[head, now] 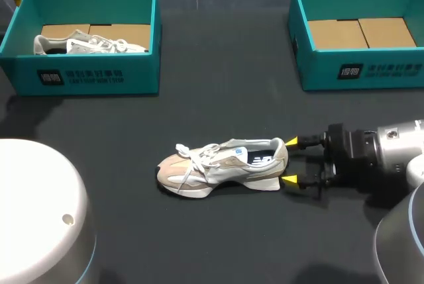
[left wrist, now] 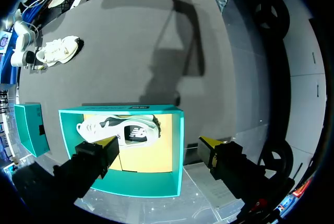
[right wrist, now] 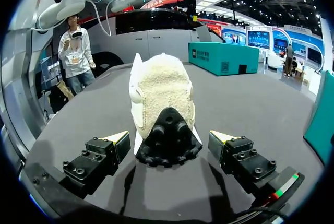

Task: Take the shoe out of the shoebox, open the shoe tongue, remove and reinsert the insole, then place the shoe into the shoebox

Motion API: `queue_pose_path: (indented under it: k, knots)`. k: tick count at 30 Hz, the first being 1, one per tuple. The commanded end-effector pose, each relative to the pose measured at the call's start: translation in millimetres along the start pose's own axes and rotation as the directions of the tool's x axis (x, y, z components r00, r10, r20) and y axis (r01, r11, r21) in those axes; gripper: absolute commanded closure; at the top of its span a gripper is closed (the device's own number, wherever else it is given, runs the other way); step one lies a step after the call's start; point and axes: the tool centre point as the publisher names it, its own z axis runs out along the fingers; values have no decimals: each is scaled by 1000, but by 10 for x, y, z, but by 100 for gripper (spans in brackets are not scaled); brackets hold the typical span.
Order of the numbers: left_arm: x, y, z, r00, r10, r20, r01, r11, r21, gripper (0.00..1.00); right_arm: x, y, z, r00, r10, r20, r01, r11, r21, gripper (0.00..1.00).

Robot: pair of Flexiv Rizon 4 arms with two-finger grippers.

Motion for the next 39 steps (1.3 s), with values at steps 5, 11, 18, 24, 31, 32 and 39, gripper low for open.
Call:
queue_pose_path:
  k: [5,11,18,24,31,32,39]
  knots:
    - [6,-7,-4,1000,1,-2,-1,1000,-1,0,3,18,73,1000,-19,-10,19,1000,-4,0]
    - [6,-7,-4,1000,1,-2,-1,1000,-1,0,-2,15,139,1000,-21,-19,21,1000,2,0]
    - [6,-7,-4,1000,1,-2,-1,1000,-1,0,-16,15,212,999,-21,-26,21,1000,9,0]
    - [6,-7,-4,1000,1,-2,-1,1000,-1,0,-12,16,244,999,-30,-32,30,1000,3,0]
    - [6,-7,-4,1000,1,-2,-1,1000,-1,0,-8,26,307,998,-49,-45,49,999,-4,0]
    - [6,-7,-4,1000,1,-2,-1,1000,-1,0,-9,26,316,998,-48,-47,48,999,-4,0]
    - [6,-7,-4,1000,1,-2,-1,1000,-1,0,-2,34,361,998,-49,-49,48,999,-17,0]
